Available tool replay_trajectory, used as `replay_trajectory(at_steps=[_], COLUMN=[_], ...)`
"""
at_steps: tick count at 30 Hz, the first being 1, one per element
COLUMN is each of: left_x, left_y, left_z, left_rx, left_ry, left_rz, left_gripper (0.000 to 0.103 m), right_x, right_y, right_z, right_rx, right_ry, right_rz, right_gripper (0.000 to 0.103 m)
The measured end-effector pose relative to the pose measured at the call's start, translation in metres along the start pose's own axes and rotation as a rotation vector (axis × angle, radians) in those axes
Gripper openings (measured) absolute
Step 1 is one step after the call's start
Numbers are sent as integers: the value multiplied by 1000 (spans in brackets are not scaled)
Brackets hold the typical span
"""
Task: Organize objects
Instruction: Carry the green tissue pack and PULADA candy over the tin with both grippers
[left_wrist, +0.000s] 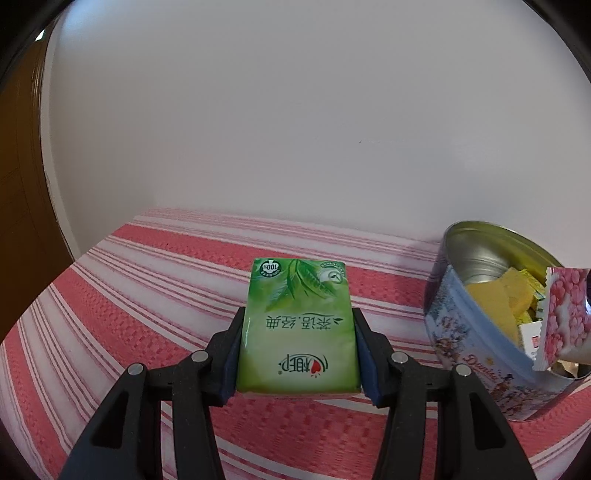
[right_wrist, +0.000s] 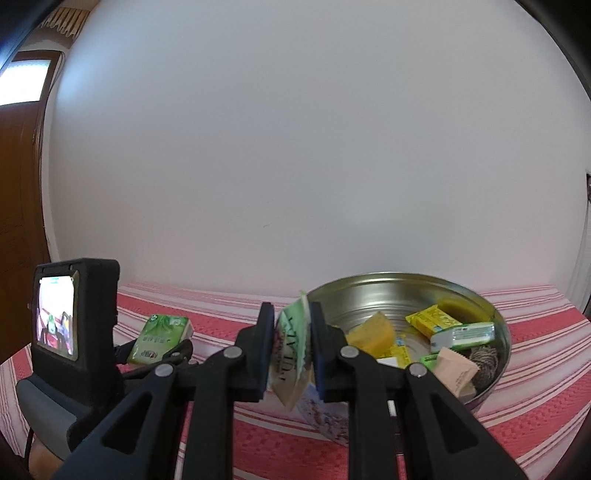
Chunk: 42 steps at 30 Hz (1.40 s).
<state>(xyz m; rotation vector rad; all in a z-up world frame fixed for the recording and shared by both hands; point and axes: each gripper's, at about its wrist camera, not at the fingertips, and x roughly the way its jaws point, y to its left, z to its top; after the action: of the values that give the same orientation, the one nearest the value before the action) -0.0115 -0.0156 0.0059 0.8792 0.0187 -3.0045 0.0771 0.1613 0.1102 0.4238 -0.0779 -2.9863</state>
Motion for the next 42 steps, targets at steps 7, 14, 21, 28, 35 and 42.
replay_trajectory(at_steps=[7, 14, 21, 28, 35, 42], left_x=[-15, -34, -46, -48, -41, -32], left_y=[-20, -38, -60, -86, -115, -141], left_z=[2, 12, 18, 23, 25, 23], left_rx=[15, 33, 58, 83, 107, 145], left_ry=[-41, -96, -126, -128, -106, -89], left_rz=[-17, -53, -100, -164, -218, -243], left_gripper=[54, 54, 54, 54, 54, 54], right_x=[-17, -32, -41, -48, -43, -27], right_y=[-20, -38, -56, -73, -95, -98], right_z=[4, 4, 8, 11, 13, 13], right_rx=[-1, 27, 56, 78, 109, 104], right_ry=[-46, -62, -82, -100, -94, -75], right_rz=[-33, -70, -105, -161, -218, -267], right_gripper=[18, 18, 18, 18, 18, 18])
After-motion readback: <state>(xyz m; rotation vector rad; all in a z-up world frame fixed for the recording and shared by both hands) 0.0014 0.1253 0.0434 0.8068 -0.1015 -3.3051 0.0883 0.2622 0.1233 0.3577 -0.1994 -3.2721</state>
